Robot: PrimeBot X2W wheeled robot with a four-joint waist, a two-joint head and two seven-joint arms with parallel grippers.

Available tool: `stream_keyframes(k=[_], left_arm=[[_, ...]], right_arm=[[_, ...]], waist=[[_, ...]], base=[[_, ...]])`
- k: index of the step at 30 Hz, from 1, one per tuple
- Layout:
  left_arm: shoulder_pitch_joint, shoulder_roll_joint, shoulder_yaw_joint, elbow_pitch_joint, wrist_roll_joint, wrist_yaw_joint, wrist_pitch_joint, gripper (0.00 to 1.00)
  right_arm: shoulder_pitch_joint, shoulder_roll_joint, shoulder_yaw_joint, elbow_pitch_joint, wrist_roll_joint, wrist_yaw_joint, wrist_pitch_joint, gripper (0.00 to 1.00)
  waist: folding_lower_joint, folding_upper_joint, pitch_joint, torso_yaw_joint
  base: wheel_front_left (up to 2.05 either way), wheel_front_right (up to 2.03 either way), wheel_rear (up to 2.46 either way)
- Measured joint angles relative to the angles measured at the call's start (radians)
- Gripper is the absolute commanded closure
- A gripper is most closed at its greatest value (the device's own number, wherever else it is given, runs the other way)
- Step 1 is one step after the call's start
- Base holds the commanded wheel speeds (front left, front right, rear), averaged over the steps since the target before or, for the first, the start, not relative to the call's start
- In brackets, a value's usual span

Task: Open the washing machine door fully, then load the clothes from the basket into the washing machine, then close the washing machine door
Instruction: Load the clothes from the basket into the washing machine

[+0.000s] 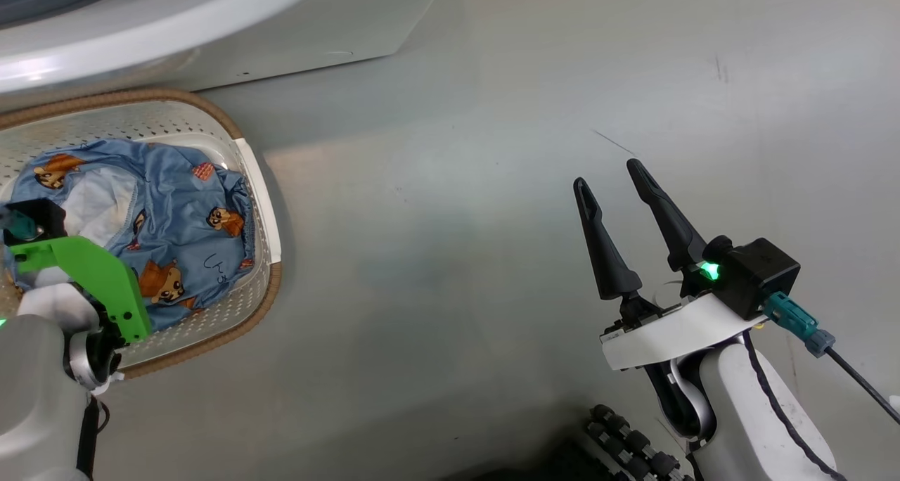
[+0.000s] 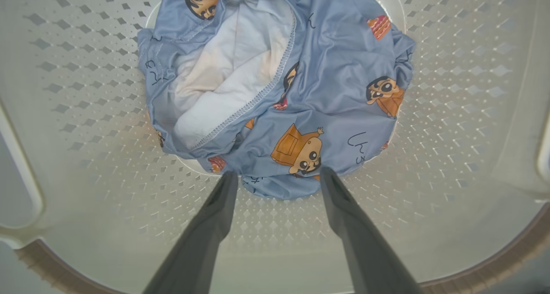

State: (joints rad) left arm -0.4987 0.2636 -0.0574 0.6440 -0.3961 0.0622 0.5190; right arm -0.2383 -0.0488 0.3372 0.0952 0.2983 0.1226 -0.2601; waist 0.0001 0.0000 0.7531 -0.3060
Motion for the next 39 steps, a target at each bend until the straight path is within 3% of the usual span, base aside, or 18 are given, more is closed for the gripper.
stream_keyframes(k=[17,39], left_arm=[[-0.131,0.043,-0.008,0.076,0.019,-0.009,-0.01,0.0],[-0.256,0.047,-0.005,0.178,0.026,-0.028,-0.064,0.0]], right_arm=[[-0.02,-0.001,-0.02,-0.03,-0.01,0.0,0.0,0.0],[-0.025,-0.014,-0.044,-0.068,-0.024,0.0,0.0,0.0]], waist=[[-0.0001,0.0,0.126,-0.014],[0.0,0.0,0.221,-0.026]], base=[[0.0,0.0,0.0],[0.0,0.0,0.0]])
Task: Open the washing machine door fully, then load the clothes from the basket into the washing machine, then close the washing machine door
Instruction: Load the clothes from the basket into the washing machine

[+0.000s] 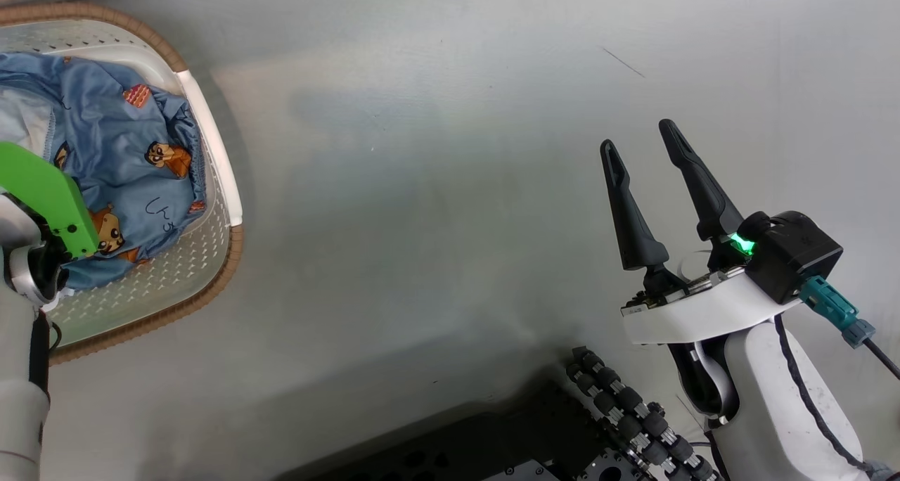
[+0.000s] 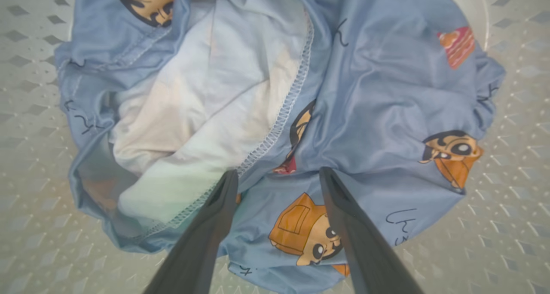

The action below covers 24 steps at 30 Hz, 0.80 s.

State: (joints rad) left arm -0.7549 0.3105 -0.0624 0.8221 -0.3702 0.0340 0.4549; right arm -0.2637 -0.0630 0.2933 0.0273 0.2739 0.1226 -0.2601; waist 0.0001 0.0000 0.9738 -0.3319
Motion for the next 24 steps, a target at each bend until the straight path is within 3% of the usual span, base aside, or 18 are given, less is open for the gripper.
stream_keyframes(k=[24], left_arm=[[-0.082,-0.002,0.0,0.113,-0.001,-0.008,-0.061,0.0]], right_arm=[[0.001,-0.004,-0.007,-0.023,-0.012,0.0,0.0,0.0]], waist=[[0.0,0.0,0.064,-0.003]], base=[[0.0,0.0,0.0]])
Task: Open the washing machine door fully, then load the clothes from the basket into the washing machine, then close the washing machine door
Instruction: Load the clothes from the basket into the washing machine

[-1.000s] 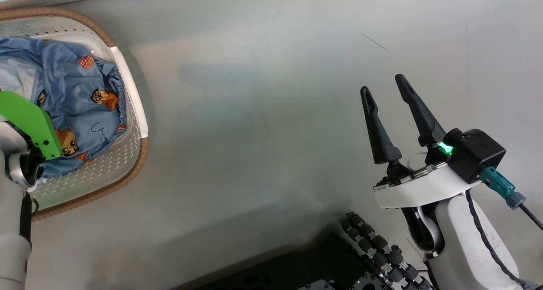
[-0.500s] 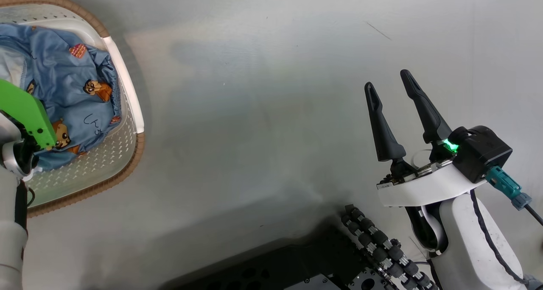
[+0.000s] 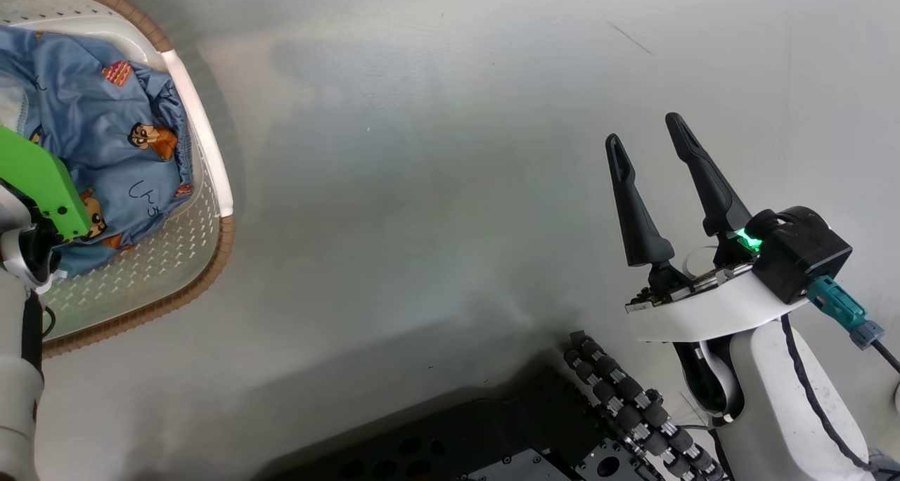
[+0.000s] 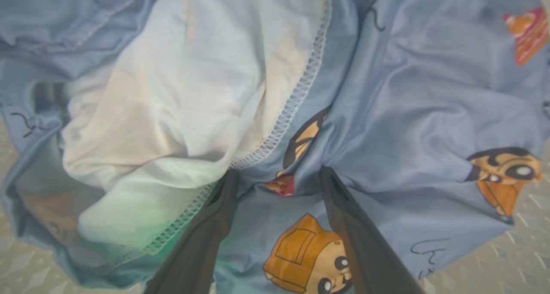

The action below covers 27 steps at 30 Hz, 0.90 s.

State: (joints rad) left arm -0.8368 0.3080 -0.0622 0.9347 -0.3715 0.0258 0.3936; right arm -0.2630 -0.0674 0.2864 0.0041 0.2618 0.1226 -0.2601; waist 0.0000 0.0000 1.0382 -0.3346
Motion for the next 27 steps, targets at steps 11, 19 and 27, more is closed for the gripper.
stream_keyframes(k=[11,19,27], left_arm=[[-0.04,-0.011,-0.009,0.052,0.002,-0.008,-0.029,0.0],[-0.05,-0.019,-0.016,0.087,0.011,-0.008,-0.061,0.0],[-0.063,-0.019,-0.031,0.12,0.028,-0.007,-0.089,0.39]], right_arm=[[0.003,-0.012,-0.016,-0.009,0.0,0.0,0.0,0.0],[0.004,-0.013,-0.018,-0.016,-0.002,0.0,0.0,0.0],[0.006,-0.021,-0.03,-0.025,-0.009,0.0,0.0,0.0]], waist=[[0.0,0.0,0.011,0.004],[0.0,0.0,0.015,0.009],[0.0,0.0,0.017,0.011]], base=[[0.0,0.0,0.0],[0.0,0.0,0.0],[0.0,0.0,0.0]])
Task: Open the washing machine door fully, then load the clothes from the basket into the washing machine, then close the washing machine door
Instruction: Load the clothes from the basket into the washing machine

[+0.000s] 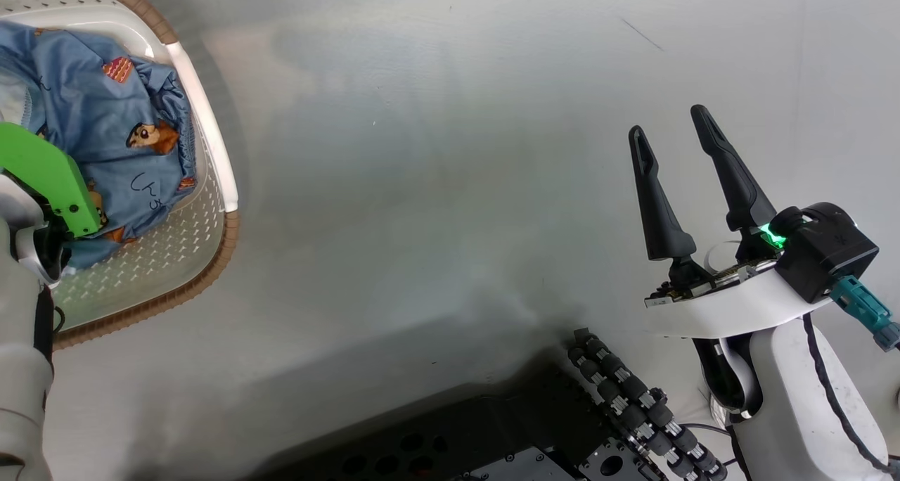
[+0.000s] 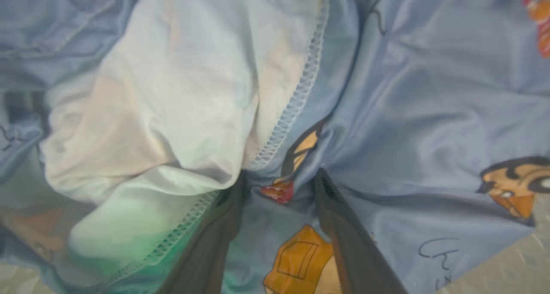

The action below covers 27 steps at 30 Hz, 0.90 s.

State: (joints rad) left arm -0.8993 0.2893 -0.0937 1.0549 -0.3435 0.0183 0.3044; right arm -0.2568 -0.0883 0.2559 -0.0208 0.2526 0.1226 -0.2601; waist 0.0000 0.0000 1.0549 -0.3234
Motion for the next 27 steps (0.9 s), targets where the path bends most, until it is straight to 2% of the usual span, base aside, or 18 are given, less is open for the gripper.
stream_keyframes(k=[1,2,3,4,5,20,27], left_arm=[[-0.004,0.0,-0.001,0.003,0.0,0.0,-0.004,0.52],[-0.005,0.0,-0.001,0.004,0.0,0.0,-0.009,0.58],[-0.007,-0.001,-0.002,0.005,0.0,0.0,-0.016,0.76],[-0.008,-0.003,-0.004,0.006,0.002,0.0,-0.021,0.76],[-0.01,-0.004,-0.006,0.008,0.004,0.0,-0.026,1.0],[-0.025,-0.016,0.002,0.04,0.001,-0.005,-0.103,1.0],[-0.011,-0.069,0.024,0.065,-0.026,-0.023,-0.161,1.0]], right_arm=[[0.0,0.0,-0.001,-0.001,0.0,0.0,0.0,0.0],[0.0,0.0,-0.001,-0.001,0.0,0.0,0.0,0.0],[0.001,0.0,-0.002,-0.001,0.0,0.0,0.0,0.0],[0.001,0.0,-0.002,-0.001,0.0,0.0,0.0,0.0],[0.001,0.0,-0.002,-0.002,0.0,0.0,0.0,0.0],[-0.005,0.004,-0.008,-0.006,-0.006,0.0,0.0,0.0],[-0.027,0.005,-0.035,0.002,-0.006,0.0,0.0,0.0]], waist=[[0.0,0.0,0.0,0.0],[0.0,0.0,0.0,0.001],[0.0,0.0,0.001,0.001],[0.0,0.0,0.001,0.001],[0.0,0.0,0.001,0.001],[0.0,0.0,-0.001,0.006],[0.0,0.0,-0.028,0.028]], base=[[0.0,0.0,0.0],[0.0,0.0,0.0],[0.0,0.0,0.0],[0.0,0.0,0.0],[0.0,0.0,0.0],[0.0,0.0,0.0],[0.0,0.0,0.0]])
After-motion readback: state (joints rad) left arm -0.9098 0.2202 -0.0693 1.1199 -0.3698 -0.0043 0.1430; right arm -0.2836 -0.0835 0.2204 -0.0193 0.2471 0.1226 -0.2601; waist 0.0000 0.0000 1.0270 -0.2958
